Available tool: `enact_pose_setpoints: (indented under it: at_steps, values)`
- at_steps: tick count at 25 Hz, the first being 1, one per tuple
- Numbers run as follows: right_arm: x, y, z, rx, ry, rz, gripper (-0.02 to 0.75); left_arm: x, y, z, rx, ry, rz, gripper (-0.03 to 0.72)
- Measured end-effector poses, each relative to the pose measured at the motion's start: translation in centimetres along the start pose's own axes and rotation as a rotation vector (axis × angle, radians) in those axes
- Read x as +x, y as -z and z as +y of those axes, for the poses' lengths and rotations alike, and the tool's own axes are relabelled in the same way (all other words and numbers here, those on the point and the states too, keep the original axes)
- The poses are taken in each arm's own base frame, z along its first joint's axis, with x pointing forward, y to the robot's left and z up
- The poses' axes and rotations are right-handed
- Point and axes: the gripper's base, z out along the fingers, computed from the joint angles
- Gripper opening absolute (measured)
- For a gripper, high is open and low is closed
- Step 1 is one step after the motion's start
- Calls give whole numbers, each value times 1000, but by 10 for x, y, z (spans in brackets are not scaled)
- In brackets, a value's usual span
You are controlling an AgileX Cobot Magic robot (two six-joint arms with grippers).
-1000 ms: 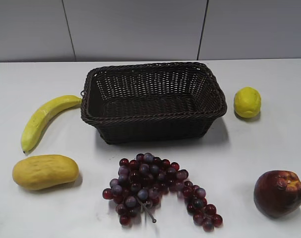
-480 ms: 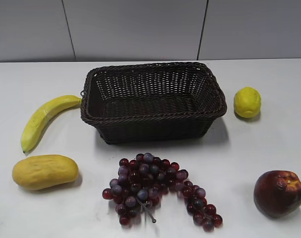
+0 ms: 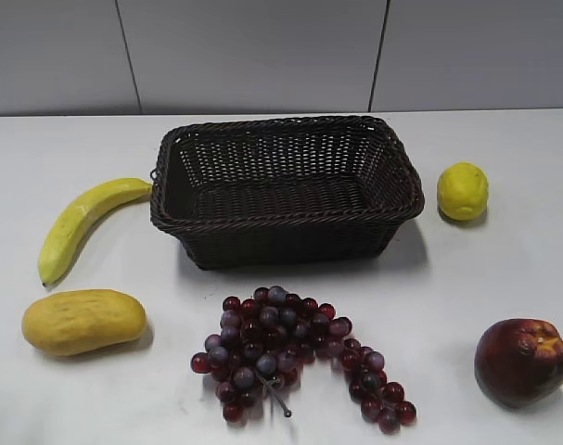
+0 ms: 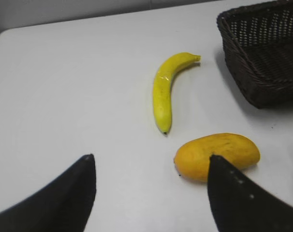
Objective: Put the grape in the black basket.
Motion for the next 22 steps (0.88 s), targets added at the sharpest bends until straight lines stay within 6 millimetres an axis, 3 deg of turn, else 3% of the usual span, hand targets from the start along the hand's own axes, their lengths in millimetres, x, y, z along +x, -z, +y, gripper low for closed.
enact_pose_setpoints:
  at_steps: [11, 18, 22]
  values:
    - [0, 0, 0, 0, 0, 0, 531, -18, -68, -52, 354, -315, 229, 551]
    - [0, 0, 0, 0, 0, 0, 531, -38, -123, -116, 511, -508, 389, 551]
    - [0, 0, 0, 0, 0, 1, 531, -41, -161, -153, 538, -518, 490, 551]
